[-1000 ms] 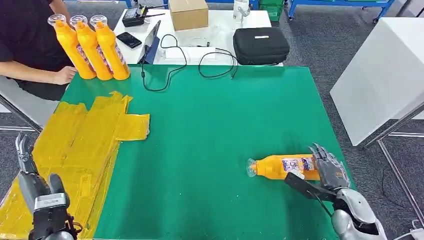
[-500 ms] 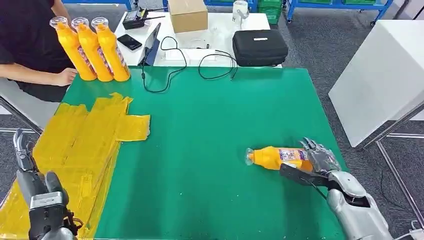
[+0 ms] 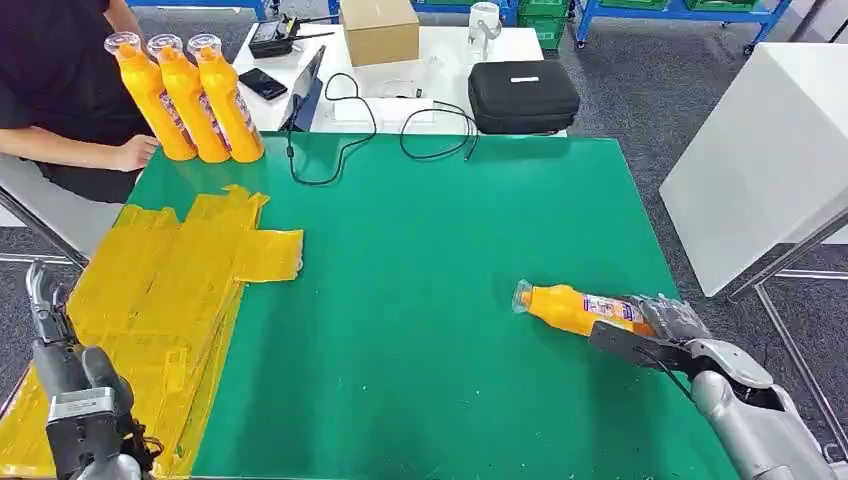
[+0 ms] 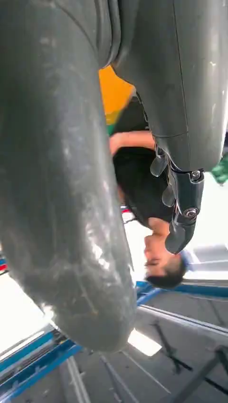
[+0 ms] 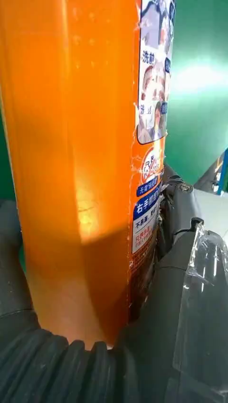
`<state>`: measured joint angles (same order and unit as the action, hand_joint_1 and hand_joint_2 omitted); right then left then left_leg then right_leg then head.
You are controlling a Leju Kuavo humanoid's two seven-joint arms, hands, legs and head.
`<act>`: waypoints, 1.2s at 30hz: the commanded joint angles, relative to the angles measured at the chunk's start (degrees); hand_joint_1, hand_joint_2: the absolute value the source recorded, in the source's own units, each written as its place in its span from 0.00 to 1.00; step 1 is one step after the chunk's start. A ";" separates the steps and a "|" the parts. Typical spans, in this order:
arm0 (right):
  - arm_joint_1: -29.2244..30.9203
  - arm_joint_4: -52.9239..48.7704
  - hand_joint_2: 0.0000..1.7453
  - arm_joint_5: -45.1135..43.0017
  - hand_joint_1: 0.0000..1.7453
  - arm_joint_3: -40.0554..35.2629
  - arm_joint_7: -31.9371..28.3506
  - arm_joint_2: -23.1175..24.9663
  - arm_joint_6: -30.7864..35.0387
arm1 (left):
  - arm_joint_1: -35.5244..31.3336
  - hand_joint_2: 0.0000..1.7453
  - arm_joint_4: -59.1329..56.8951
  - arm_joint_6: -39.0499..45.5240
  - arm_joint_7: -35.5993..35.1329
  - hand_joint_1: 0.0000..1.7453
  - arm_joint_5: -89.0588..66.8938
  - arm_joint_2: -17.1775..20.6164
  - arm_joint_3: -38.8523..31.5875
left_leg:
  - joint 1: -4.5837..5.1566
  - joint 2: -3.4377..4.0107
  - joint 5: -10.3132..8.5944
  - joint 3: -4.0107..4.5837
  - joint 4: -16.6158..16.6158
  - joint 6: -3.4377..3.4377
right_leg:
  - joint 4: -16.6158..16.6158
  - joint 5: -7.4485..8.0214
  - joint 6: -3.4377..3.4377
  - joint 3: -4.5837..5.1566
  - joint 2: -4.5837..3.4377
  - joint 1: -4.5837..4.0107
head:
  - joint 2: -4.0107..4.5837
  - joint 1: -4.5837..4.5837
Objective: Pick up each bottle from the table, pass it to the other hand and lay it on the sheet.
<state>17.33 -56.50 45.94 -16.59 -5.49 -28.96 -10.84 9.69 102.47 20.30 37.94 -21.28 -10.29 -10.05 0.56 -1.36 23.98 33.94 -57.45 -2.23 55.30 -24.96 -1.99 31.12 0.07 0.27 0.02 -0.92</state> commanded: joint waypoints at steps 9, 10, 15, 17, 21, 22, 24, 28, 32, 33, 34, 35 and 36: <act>-10.17 -29.64 1.00 -6.81 1.00 8.58 -10.60 27.74 17.69 | 6.98 1.00 1.39 -38.40 -8.21 0.00 25.45 -6.66 -2.61 | -0.07 0.49 0.04 0.22 0.05 0.16 | 0.06 0.10 0.19 0.39 -0.23 -0.06 | 0.00 0.09; -10.48 -32.49 1.00 -6.85 1.00 7.12 -10.70 28.74 17.77 | 7.29 1.00 1.58 -39.06 -8.19 0.00 25.63 -7.09 -1.92 | -0.11 0.59 0.08 0.27 0.00 0.25 | 0.13 0.06 0.24 0.46 -0.33 -0.10 | 0.00 -0.02; -11.80 -41.66 1.00 -5.22 1.00 -0.31 -13.47 32.04 23.29 | 7.70 1.00 2.29 -41.47 -7.95 0.00 27.19 -7.97 2.90 | -0.20 0.47 0.02 0.55 -0.02 0.30 | 0.18 0.04 0.22 0.64 -0.26 -0.20 | 0.00 0.02; -10.96 -43.81 1.00 -4.19 1.00 -6.58 -11.76 33.55 23.32 | 7.82 1.00 3.15 -40.68 -7.40 0.00 26.35 -7.76 8.21 | -0.19 0.29 0.01 0.64 -0.07 0.29 | 0.23 -0.01 0.22 0.72 -0.13 -0.18 | 0.00 0.00; -5.27 -35.44 1.00 -6.24 1.00 -13.99 -8.96 38.03 22.70 | 5.67 1.00 2.94 -36.00 -7.62 0.00 26.11 -5.41 17.47 | -0.20 0.44 -0.04 0.75 0.00 0.27 | 0.16 0.10 0.22 0.82 -0.26 -0.19 | 0.00 0.00; -3.17 -30.87 1.00 -5.13 1.00 -15.61 -7.94 39.67 23.15 | 4.41 1.00 2.19 -34.48 -7.91 0.00 26.21 -4.97 19.10 | -0.19 0.59 -0.03 0.69 -0.01 0.33 | 0.18 0.11 0.24 0.81 -0.35 -0.18 | 0.00 0.02; -2.51 -29.05 1.00 -4.85 1.00 -16.02 -8.11 40.20 24.20 | 4.05 1.00 1.87 -33.89 -7.97 0.00 26.29 -4.73 19.54 | -0.20 0.43 -0.09 0.72 0.02 0.33 | 0.16 0.12 0.25 0.81 -0.20 -0.19 | 0.00 0.00; -2.84 -29.58 1.00 -5.31 1.00 -15.90 -8.46 39.13 24.90 | 4.33 1.00 2.05 -33.62 -7.78 0.00 26.98 -3.75 19.59 | -0.23 0.37 -0.11 0.60 0.09 0.36 | 0.05 0.12 0.25 0.68 -0.17 -0.22 | 0.00 0.00; -2.35 -27.28 1.00 -6.30 1.00 -16.32 -7.87 40.91 22.34 | 3.77 1.00 1.92 -33.33 -7.51 0.00 26.07 -3.84 19.97 | -0.22 0.34 -0.09 0.56 0.09 0.40 | 0.03 0.07 0.23 0.60 -0.13 -0.20 | 0.00 0.00; -1.34 -23.80 1.00 -5.61 1.00 -17.01 -7.46 42.59 22.18 | 3.04 1.00 1.51 -33.00 -7.64 0.00 25.39 -3.98 20.49 | -0.19 0.29 -0.13 0.62 0.09 0.35 | 0.06 0.09 0.22 0.66 -0.11 -0.17 | 0.00 0.00; -0.30 -19.26 1.00 -5.77 1.00 -17.65 -7.66 44.93 22.48 | 2.27 1.00 1.08 -33.28 -7.88 0.00 25.86 -4.09 21.20 | -0.21 0.42 -0.09 0.55 0.09 0.41 | 0.06 0.09 0.25 0.62 -0.21 -0.20 | 0.00 0.00; 1.01 -15.56 1.00 -5.19 1.00 -18.93 -7.52 45.78 22.34 | 2.03 1.00 1.09 -32.64 -7.74 0.00 25.19 -4.21 21.57 | -0.19 0.39 -0.13 0.63 0.09 0.37 | 0.07 0.12 0.25 0.69 -0.21 -0.18 | 0.00 0.00; 1.66 -12.63 1.00 -5.63 1.00 -19.41 -7.33 46.88 22.68 | 1.91 1.00 1.18 -32.56 -7.70 0.00 25.04 -4.16 22.12 | -0.19 0.46 -0.12 0.57 0.10 0.42 | 0.08 0.11 0.26 0.65 -0.26 -0.18 | 0.00 -0.02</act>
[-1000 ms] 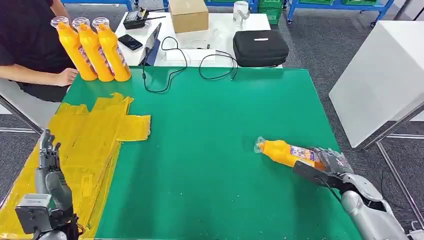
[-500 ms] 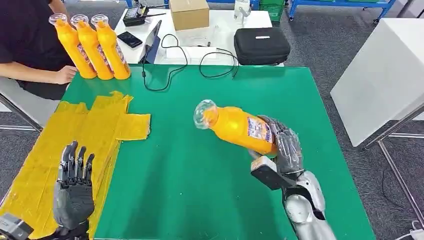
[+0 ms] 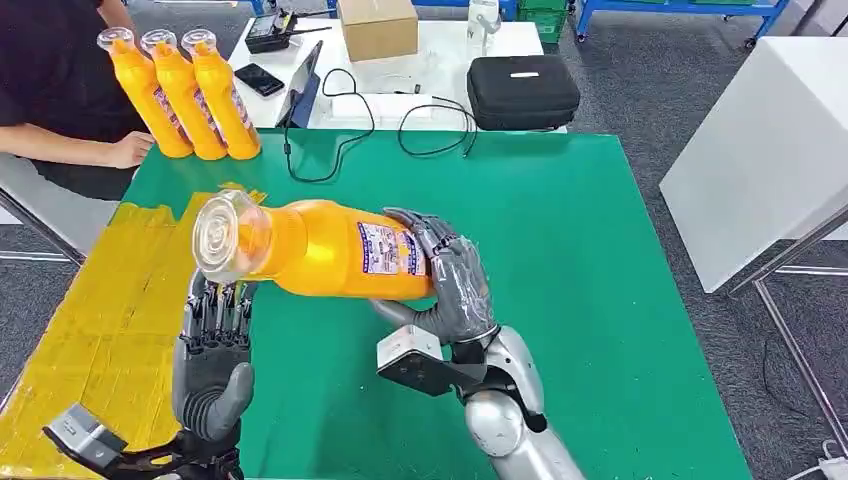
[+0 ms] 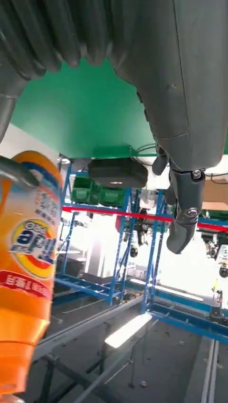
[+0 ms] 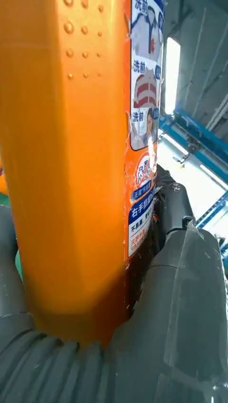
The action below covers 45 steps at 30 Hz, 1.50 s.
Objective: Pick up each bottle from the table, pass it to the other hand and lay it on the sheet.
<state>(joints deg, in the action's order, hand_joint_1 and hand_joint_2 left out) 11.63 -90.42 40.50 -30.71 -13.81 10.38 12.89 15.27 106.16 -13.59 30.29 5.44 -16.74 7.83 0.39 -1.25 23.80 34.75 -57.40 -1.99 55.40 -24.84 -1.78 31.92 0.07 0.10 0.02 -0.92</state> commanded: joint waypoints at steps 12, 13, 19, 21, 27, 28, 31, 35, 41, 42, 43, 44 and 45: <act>9.58 33.62 1.00 -4.60 1.00 -9.33 0.14 9.62 -0.90 | -4.15 1.00 -1.45 2.30 0.66 0.00 -2.71 3.06 6.69 | -0.07 0.10 0.01 -0.07 0.04 0.10 | -0.03 -0.01 0.01 -0.05 -0.07 -0.03 | 0.00 -0.04; 9.87 34.74 1.00 -5.22 1.00 -10.81 0.22 9.62 -0.61 | -4.29 1.00 -1.38 2.59 0.89 0.00 -3.24 3.18 6.79 | -0.08 0.19 0.05 -0.14 0.03 0.15 | -0.03 -0.02 0.02 -0.11 -0.13 -0.04 | 0.00 -0.04; 10.14 35.52 1.00 -6.19 1.00 -12.25 0.58 9.62 0.65 | -4.30 1.00 -1.31 2.63 0.92 0.00 -3.35 3.25 6.90 | -0.05 0.11 0.02 -0.09 0.03 0.16 | -0.01 -0.03 0.04 -0.06 -0.06 -0.03 | 0.00 -0.04; 10.14 35.52 1.00 -6.19 1.00 -12.25 0.58 9.62 0.65 | -4.30 1.00 -1.31 2.63 0.92 0.00 -3.35 3.25 6.90 | -0.07 0.13 0.04 -0.11 0.03 0.18 | -0.02 -0.03 0.05 -0.08 -0.07 -0.05 | 0.00 -0.04; 10.14 35.52 1.00 -6.19 1.00 -12.25 0.58 9.62 0.65 | -4.30 1.00 -1.31 2.63 0.92 0.00 -3.35 3.25 6.90 | -0.07 0.09 0.04 -0.09 0.02 0.14 | -0.02 -0.04 0.03 -0.07 -0.03 -0.04 | 0.00 -0.04; 10.14 35.52 1.00 -6.19 1.00 -12.25 0.58 9.62 0.65 | -4.30 1.00 -1.31 2.63 0.92 0.00 -3.35 3.25 6.90 | -0.08 0.13 0.06 -0.12 0.00 0.17 | -0.02 -0.06 0.03 -0.10 -0.05 -0.06 | 0.00 -0.04; 10.20 37.26 1.00 -7.79 1.00 -17.47 0.93 9.62 -0.05 | -3.89 1.00 -0.79 3.40 1.42 0.00 -3.41 3.21 6.66 | -0.08 0.14 0.06 -0.10 0.01 0.16 | -0.02 -0.04 0.03 -0.09 -0.07 -0.05 | 0.00 -0.05; 10.20 38.07 1.00 -10.69 1.00 -30.81 1.92 9.62 1.25 | -2.58 1.00 0.47 5.57 2.34 0.00 -3.73 3.22 4.87 | -0.10 0.38 0.15 -0.24 0.03 0.22 | -0.03 -0.07 0.06 -0.17 -0.28 -0.07 | 0.00 -0.07; 13.96 39.50 1.00 -11.38 1.00 -38.76 -2.09 9.62 -0.89 | -1.73 1.00 1.03 12.27 2.53 0.00 -11.05 4.08 1.64 | -0.10 0.24 0.08 -0.18 0.09 0.18 | -0.08 -0.05 0.05 -0.12 -0.16 -0.06 | 0.00 -0.02; 13.82 38.42 1.00 -10.60 1.00 -38.53 -2.15 9.62 -1.33 | -1.71 1.00 0.98 14.64 2.21 0.00 -14.91 4.42 1.22 | -0.08 0.18 0.05 -0.11 0.07 0.14 | -0.04 -0.04 0.03 -0.04 -0.11 -0.04 | 0.00 0.00; 13.63 37.76 1.00 -10.14 1.00 -38.17 -2.11 9.62 -1.57 | -1.80 1.00 0.93 15.67 1.94 0.00 -17.21 4.84 1.36 | -0.11 0.20 0.09 -0.12 0.02 0.18 | -0.01 -0.07 0.04 -0.06 -0.11 -0.07 | 0.00 -0.02; 13.38 37.03 1.00 -9.41 1.00 -37.58 -2.10 9.62 -1.95 | -1.91 1.00 0.82 16.95 1.71 0.00 -19.53 5.09 1.49 | -0.12 0.15 0.08 -0.11 0.02 0.19 | -0.01 -0.08 0.05 -0.07 -0.06 -0.07 | 0.00 -0.02; 13.13 36.49 1.00 -8.66 1.00 -37.00 -1.98 9.62 -2.23 | -2.12 1.00 0.53 18.29 0.84 0.00 -22.58 5.66 1.93 | -0.14 0.17 0.11 -0.15 0.01 0.21 | -0.02 -0.10 0.05 -0.12 -0.07 -0.09 | 0.00 -0.04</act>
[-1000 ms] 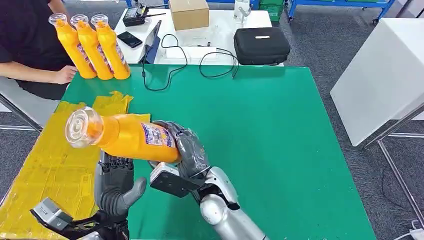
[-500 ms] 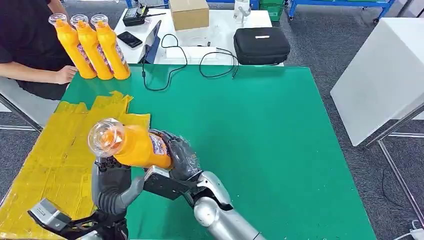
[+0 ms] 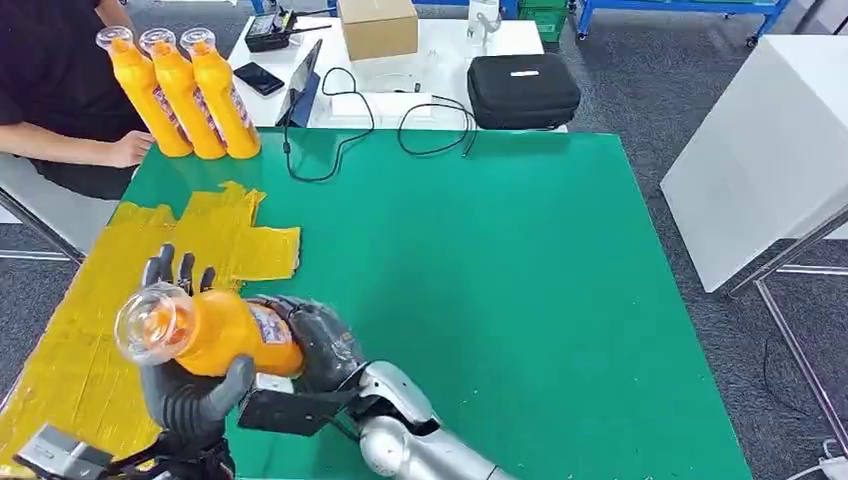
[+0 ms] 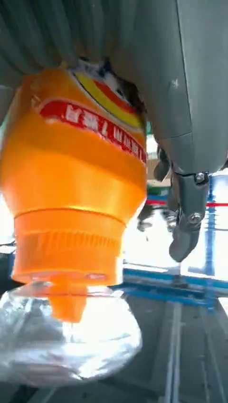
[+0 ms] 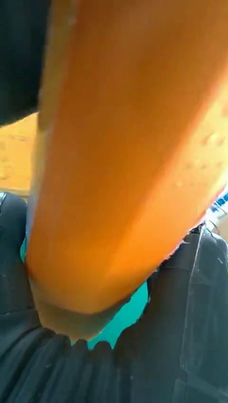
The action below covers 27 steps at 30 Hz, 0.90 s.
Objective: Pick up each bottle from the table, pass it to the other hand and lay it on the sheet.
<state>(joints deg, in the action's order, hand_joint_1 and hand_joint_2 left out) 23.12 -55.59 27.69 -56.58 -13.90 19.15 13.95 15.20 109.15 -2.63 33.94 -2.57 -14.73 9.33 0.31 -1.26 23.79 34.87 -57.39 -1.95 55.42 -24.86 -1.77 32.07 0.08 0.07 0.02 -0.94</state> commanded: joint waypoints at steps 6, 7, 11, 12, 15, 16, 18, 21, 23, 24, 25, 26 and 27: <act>0.14 0.74 1.00 7.63 1.00 -8.21 -2.58 0.85 -4.10 | -4.37 1.00 -7.90 9.85 -7.93 0.00 -23.45 6.47 2.92 | -0.02 0.02 0.03 -0.24 0.07 0.16 | -0.07 -0.06 0.04 -0.26 0.06 -0.02 | 0.00 -0.02; -0.06 0.66 1.00 7.97 1.00 -7.93 -2.69 0.85 -4.19 | -4.63 1.00 -8.82 9.91 -8.19 0.00 -23.61 6.73 3.01 | 0.04 -0.02 0.00 -0.21 0.11 0.11 | -0.08 -0.04 0.03 -0.22 0.09 0.04 | 0.00 -0.04; -0.91 0.38 1.00 9.63 1.00 -6.96 -3.17 0.85 -4.20 | -5.09 1.00 -11.66 9.09 -9.95 0.00 -24.30 8.48 3.30 | 0.04 -0.02 0.00 -0.24 0.13 0.12 | -0.10 -0.04 0.04 -0.23 0.08 0.03 | 0.00 -0.04; -1.05 0.41 1.00 9.79 1.00 -6.77 -3.20 0.85 -4.07 | -5.06 1.00 -12.09 8.47 -10.16 0.00 -23.65 8.62 3.25 | 0.02 0.01 0.03 -0.32 0.14 0.16 | -0.12 -0.06 0.06 -0.33 0.08 0.00 | 0.00 -0.02; -1.60 0.57 1.00 10.35 1.00 -5.99 -3.60 0.85 -4.01 | -4.52 1.00 -13.11 5.90 -10.26 0.00 -21.37 9.75 3.78 | 0.05 0.06 0.00 -0.20 0.12 0.09 | -0.09 -0.02 0.03 -0.18 0.01 0.03 | 0.00 -0.02; -1.67 0.64 1.00 10.44 1.00 -5.91 -3.66 0.85 -3.96 | -4.41 1.00 -13.28 5.87 -10.19 0.00 -21.29 9.77 3.80 | 0.03 0.08 0.04 -0.30 0.13 0.14 | -0.11 -0.06 0.05 -0.29 0.02 0.01 | 0.00 -0.02; -1.88 0.53 1.00 10.64 1.00 -5.59 -3.84 0.85 -4.16 | -4.20 1.00 -13.12 5.27 -9.58 0.98 -19.99 9.82 3.95 | 0.02 0.07 0.04 -0.28 0.11 0.13 | -0.10 -0.06 0.04 -0.27 0.02 0.01 | 0.00 -0.02; -2.22 0.49 1.00 11.08 1.00 -5.27 -4.17 0.85 -4.35 | -3.18 1.00 -12.26 3.20 -8.03 1.00 -15.88 10.35 3.79 | 0.02 0.13 0.06 -0.28 0.10 0.13 | -0.09 -0.06 0.03 -0.25 -0.03 0.01 | 0.00 -0.02; -2.39 0.47 1.00 11.30 1.00 -5.09 -4.32 0.85 -4.43 | -2.83 1.00 -11.75 2.22 -7.36 1.00 -14.14 10.59 3.52 | 0.04 0.10 0.02 -0.15 0.08 0.08 | -0.05 -0.03 0.02 -0.11 -0.03 0.03 | 0.00 -0.02; -2.43 0.47 1.00 11.35 1.00 -5.05 -4.35 0.85 -4.41 | -2.79 1.00 -11.69 2.22 -7.33 1.00 -14.09 10.60 3.43 | -0.01 0.14 0.07 -0.22 0.07 0.13 | -0.07 -0.05 0.03 -0.20 -0.04 -0.02 | 0.00 -0.04; -2.57 0.45 1.00 11.51 1.00 -4.88 -4.42 0.85 -4.43 | -2.76 1.00 -11.58 1.98 -7.09 1.00 -13.44 10.37 3.19 | 0.03 0.08 0.03 -0.14 0.07 0.09 | -0.05 -0.03 0.02 -0.11 0.00 0.02 | 0.00 -0.02; -2.67 0.43 1.00 11.69 1.00 -4.77 -4.48 0.85 -4.42 | -2.75 1.00 -11.62 1.91 -7.03 1.00 -13.30 10.32 3.04 | 0.03 0.07 0.02 -0.12 0.08 0.08 | -0.05 -0.02 0.02 -0.09 0.00 0.02 | 0.00 -0.04; -2.73 0.44 1.00 11.78 1.00 -4.69 -4.50 0.85 -4.41 | -2.74 1.00 -11.63 1.90 -7.03 1.00 -13.30 10.27 2.98 | 0.00 0.11 0.07 -0.24 0.07 0.14 | -0.06 -0.07 0.03 -0.21 -0.01 -0.01 | 0.00 -0.02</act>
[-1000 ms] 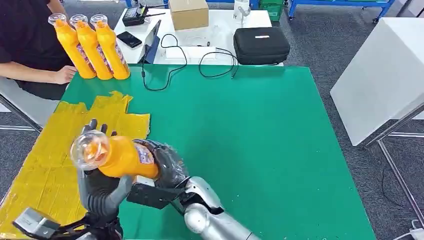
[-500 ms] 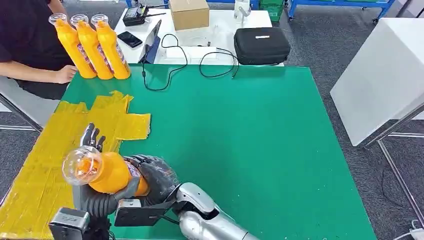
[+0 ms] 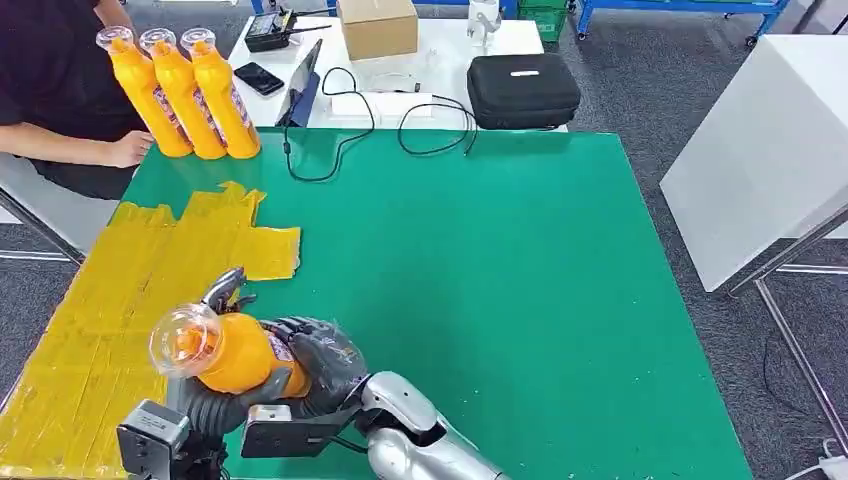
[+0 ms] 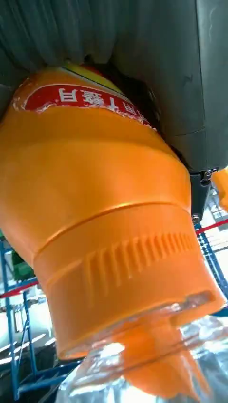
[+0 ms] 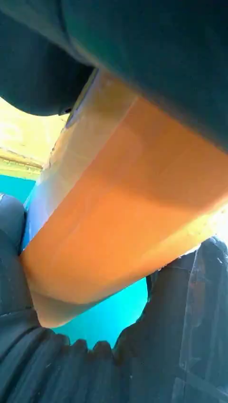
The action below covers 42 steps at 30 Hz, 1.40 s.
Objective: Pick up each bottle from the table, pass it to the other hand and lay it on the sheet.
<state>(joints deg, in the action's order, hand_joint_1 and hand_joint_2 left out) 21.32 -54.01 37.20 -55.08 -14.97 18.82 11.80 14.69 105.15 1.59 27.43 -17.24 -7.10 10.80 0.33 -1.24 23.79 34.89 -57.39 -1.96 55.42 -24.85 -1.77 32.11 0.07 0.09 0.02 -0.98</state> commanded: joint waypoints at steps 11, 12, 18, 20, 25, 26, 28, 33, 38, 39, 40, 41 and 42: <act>-1.37 -1.17 1.00 3.13 1.00 -5.41 -3.54 1.18 -2.26 | -2.04 1.00 -7.09 -2.70 0.06 1.00 2.10 2.27 1.27 | 0.01 0.04 0.02 -0.14 0.06 0.08 | -0.05 -0.04 0.02 -0.14 0.00 0.01 | 0.00 0.02; -1.42 -1.21 1.00 3.19 1.00 -5.27 -3.49 1.14 -2.11 | -2.01 1.00 -6.97 -2.72 0.12 1.00 2.19 2.15 1.27 | -0.02 0.10 0.08 -0.25 0.06 0.14 | -0.06 -0.09 0.04 -0.26 -0.01 -0.02 | 0.00 0.02; -3.22 -4.17 1.00 4.46 0.00 -2.43 -2.36 -0.07 1.54 | -0.70 1.00 -4.86 -2.74 0.88 1.00 4.07 0.87 -0.31 | -0.03 0.08 0.08 -0.23 0.05 0.12 | -0.07 -0.07 0.02 -0.25 0.00 -0.03 | 0.00 0.02; -4.33 -7.54 0.00 4.49 0.00 -0.81 -1.90 -1.20 1.83 | -0.10 1.00 -3.85 -2.64 0.89 1.00 4.12 0.49 -1.23 | -0.04 0.07 0.11 -0.25 0.03 0.14 | -0.07 -0.11 0.02 -0.28 0.03 -0.04 | 0.00 0.02; -9.54 -16.18 0.00 5.94 0.00 -0.38 0.72 -2.12 2.13 | 1.09 1.00 -2.55 -3.16 1.17 1.00 3.91 -0.28 -2.76 | -0.04 0.05 0.09 -0.14 0.01 0.08 | -0.06 -0.08 0.01 -0.16 0.01 -0.04 | 0.00 0.02; -9.47 -17.67 0.00 5.82 0.00 0.02 1.08 -2.69 2.30 | 0.89 1.00 -2.41 -3.24 1.07 1.00 3.87 -0.39 -3.06 | -0.05 0.07 0.16 -0.24 -0.01 0.13 | -0.05 -0.14 0.02 -0.28 0.02 -0.06 | 0.00 -0.02; -9.61 -20.11 0.00 5.54 0.00 1.01 0.98 -3.89 2.50 | 0.75 1.00 -2.12 -3.19 1.08 1.00 3.92 -0.50 -3.62 | -0.02 0.02 0.05 -0.07 0.01 0.07 | -0.04 -0.05 0.01 -0.10 0.02 -0.03 | 0.00 0.00; -10.14 -23.39 0.00 5.00 0.00 2.80 0.80 -5.01 2.24 | 0.52 1.00 -0.98 -3.07 1.25 1.00 4.09 -0.83 -5.10 | -0.04 0.05 0.11 -0.16 -0.02 0.14 | -0.03 -0.10 0.03 -0.21 0.02 -0.05 | 0.00 -0.02; -10.86 -24.68 0.00 5.04 0.00 3.51 0.77 -5.29 2.25 | 0.46 1.00 0.43 0.80 1.87 1.00 1.05 -1.45 -7.00 | -0.04 0.14 0.11 -0.17 -0.01 0.14 | -0.01 -0.09 0.04 -0.18 -0.05 -0.04 | 0.00 0.02; -11.11 -25.46 0.00 5.04 0.00 3.76 0.80 -5.51 2.30 | 0.00 1.00 1.19 3.70 1.62 1.00 -2.40 -1.48 -7.86 | -0.05 0.19 0.15 -0.23 -0.03 0.18 | 0.00 -0.12 0.05 -0.23 -0.06 -0.06 | 0.00 0.04; -11.18 -26.11 0.00 5.26 0.00 3.84 0.84 -5.76 2.27 | -1.02 1.00 1.52 7.93 0.20 1.00 -8.25 -1.59 -9.01 | -0.06 0.09 0.15 -0.24 -0.02 0.17 | -0.03 -0.14 0.04 -0.27 0.05 -0.07 | 0.00 0.00; -11.26 -26.60 0.00 5.35 0.00 4.04 0.92 -5.84 2.26 | -2.40 1.00 1.56 12.59 -1.26 1.00 -15.03 -1.40 -9.88 | -0.09 -0.01 0.08 -0.11 -0.03 0.12 | -0.02 -0.09 0.03 -0.16 0.10 -0.08 | 0.00 0.00; -11.16 -27.00 0.00 5.42 0.00 4.16 1.05 -5.93 2.15 | -4.80 1.00 0.69 19.02 -3.65 1.00 -24.06 -1.01 -10.96 | -0.07 0.00 0.10 -0.17 -0.04 0.14 | -0.01 -0.12 0.02 -0.22 0.09 -0.06 | 0.00 0.02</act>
<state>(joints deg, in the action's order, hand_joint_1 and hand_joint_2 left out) 13.29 -74.78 42.34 -50.99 -13.92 13.64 13.92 15.81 106.97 2.15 29.29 -16.05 -7.83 6.58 0.32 -1.24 23.78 34.88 -57.40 -1.96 55.41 -24.84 -1.77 32.11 0.07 0.08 0.02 -0.96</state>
